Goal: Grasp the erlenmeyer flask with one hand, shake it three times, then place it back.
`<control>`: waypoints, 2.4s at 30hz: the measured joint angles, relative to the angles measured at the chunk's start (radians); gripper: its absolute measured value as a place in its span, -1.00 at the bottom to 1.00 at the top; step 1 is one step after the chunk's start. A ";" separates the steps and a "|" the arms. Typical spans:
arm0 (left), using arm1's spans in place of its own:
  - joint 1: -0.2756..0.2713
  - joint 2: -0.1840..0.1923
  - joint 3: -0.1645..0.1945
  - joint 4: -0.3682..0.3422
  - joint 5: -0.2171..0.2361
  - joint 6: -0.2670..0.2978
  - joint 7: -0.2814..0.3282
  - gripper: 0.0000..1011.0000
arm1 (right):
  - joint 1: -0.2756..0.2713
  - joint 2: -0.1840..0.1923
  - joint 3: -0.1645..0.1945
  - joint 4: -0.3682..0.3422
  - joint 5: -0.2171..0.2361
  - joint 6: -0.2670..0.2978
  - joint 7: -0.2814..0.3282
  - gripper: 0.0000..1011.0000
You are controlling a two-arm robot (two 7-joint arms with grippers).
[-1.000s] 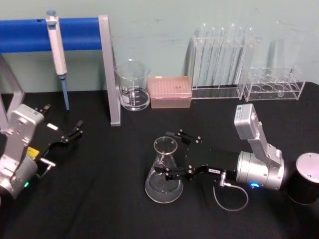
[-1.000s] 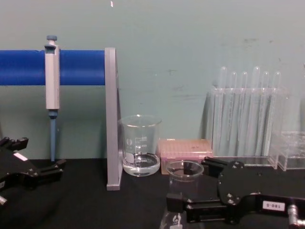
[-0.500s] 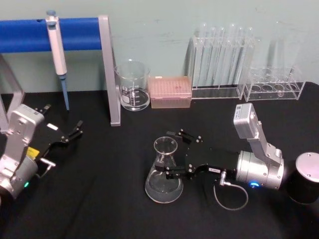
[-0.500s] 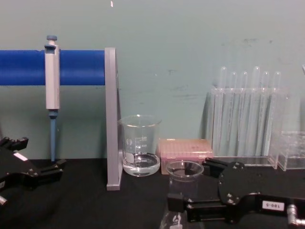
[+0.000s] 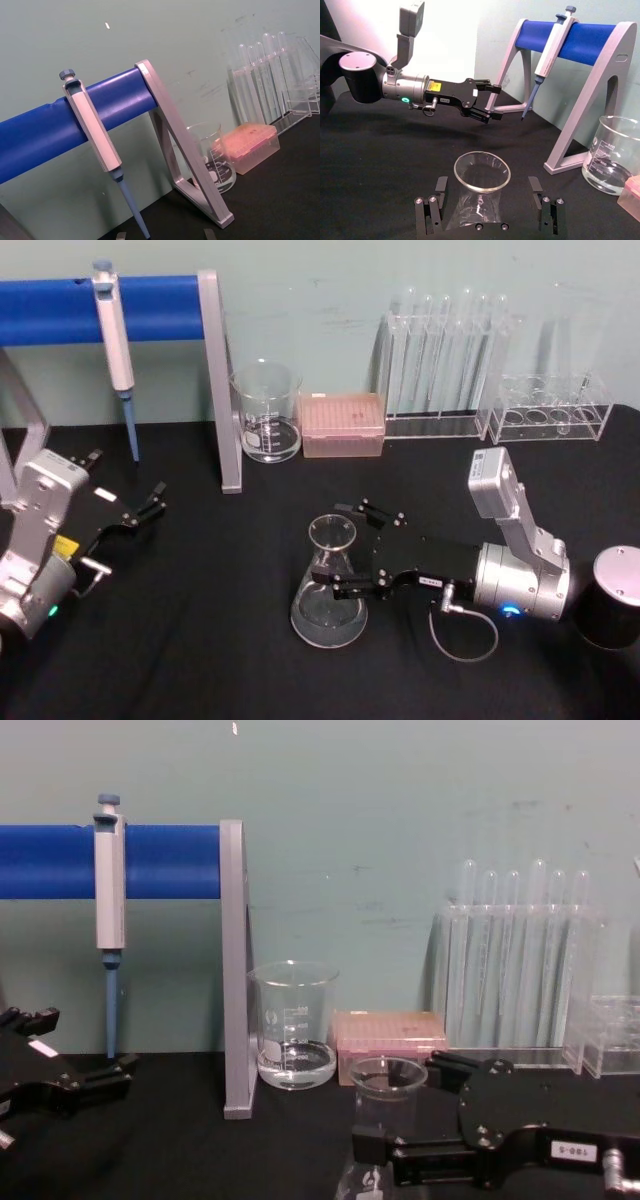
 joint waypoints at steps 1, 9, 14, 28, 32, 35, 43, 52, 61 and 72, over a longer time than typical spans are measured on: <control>0.000 0.000 0.000 0.000 0.000 0.000 0.000 0.98 | 0.000 0.000 0.000 0.000 0.000 0.000 0.000 0.98; 0.000 0.000 0.000 0.000 0.000 0.000 0.000 0.98 | -0.001 0.000 0.000 0.000 0.000 0.001 0.001 0.98; 0.000 0.000 0.000 0.000 0.000 0.000 0.000 0.98 | -0.001 0.000 0.000 -0.001 0.001 0.001 0.002 0.98; 0.000 0.000 0.000 0.000 0.000 0.000 0.000 0.98 | -0.001 0.000 0.000 -0.001 0.001 0.002 0.003 0.80; 0.000 0.000 0.000 0.000 0.000 0.000 0.000 0.98 | -0.001 0.000 0.000 -0.001 0.001 0.002 0.003 0.62; 0.000 0.000 0.000 0.000 0.000 0.000 0.000 0.98 | -0.001 0.000 0.000 -0.001 0.001 0.002 0.003 0.45; 0.000 0.000 0.000 0.000 0.000 0.000 0.000 0.98 | -0.001 0.000 0.000 -0.001 0.001 0.002 0.003 -0.06; 0.000 0.000 0.000 0.000 0.000 0.000 0.000 0.98 | -0.001 0.000 0.000 -0.001 0.001 0.002 0.003 -0.09; 0.000 0.000 0.000 0.000 0.000 0.000 0.000 0.98 | -0.001 0.000 0.000 -0.001 0.001 0.002 0.003 -0.09; 0.000 0.000 0.000 0.000 0.000 0.000 0.000 0.98 | -0.001 0.000 0.004 -0.001 0.006 -0.002 0.007 -0.09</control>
